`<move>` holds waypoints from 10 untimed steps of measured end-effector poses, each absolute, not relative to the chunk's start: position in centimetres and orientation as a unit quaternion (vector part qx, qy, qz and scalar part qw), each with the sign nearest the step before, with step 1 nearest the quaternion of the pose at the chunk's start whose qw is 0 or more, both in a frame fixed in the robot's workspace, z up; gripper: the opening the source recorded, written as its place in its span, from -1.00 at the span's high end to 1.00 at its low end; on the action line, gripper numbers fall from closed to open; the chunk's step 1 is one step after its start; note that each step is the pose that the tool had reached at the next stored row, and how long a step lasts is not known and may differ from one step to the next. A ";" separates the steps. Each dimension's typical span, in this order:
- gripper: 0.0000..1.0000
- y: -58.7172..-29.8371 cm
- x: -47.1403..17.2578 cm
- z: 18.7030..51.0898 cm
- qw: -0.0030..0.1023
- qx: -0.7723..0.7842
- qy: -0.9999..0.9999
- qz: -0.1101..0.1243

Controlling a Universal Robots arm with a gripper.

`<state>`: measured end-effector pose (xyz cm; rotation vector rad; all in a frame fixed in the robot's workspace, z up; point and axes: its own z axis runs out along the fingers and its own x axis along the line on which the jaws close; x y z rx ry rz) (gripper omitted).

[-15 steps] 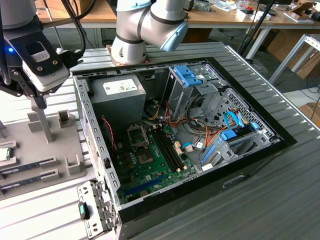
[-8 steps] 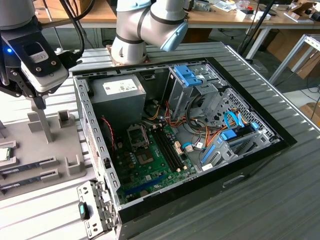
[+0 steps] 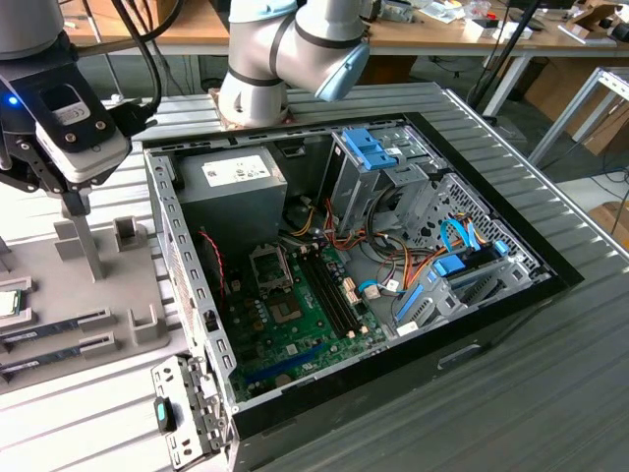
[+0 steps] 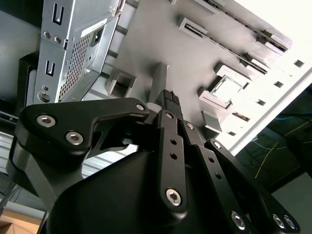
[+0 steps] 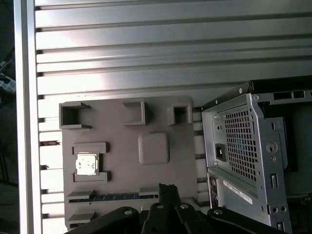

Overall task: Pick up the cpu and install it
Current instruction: 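Reach for the cpu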

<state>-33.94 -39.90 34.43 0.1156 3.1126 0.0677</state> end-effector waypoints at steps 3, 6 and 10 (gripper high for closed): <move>0.79 -39.9 -34.0 34.4 0.013 0.037 0.999 0.022; 0.79 -39.9 -34.1 34.4 0.013 0.037 0.999 0.022; 0.79 -39.9 -34.2 34.3 0.013 0.037 0.999 0.022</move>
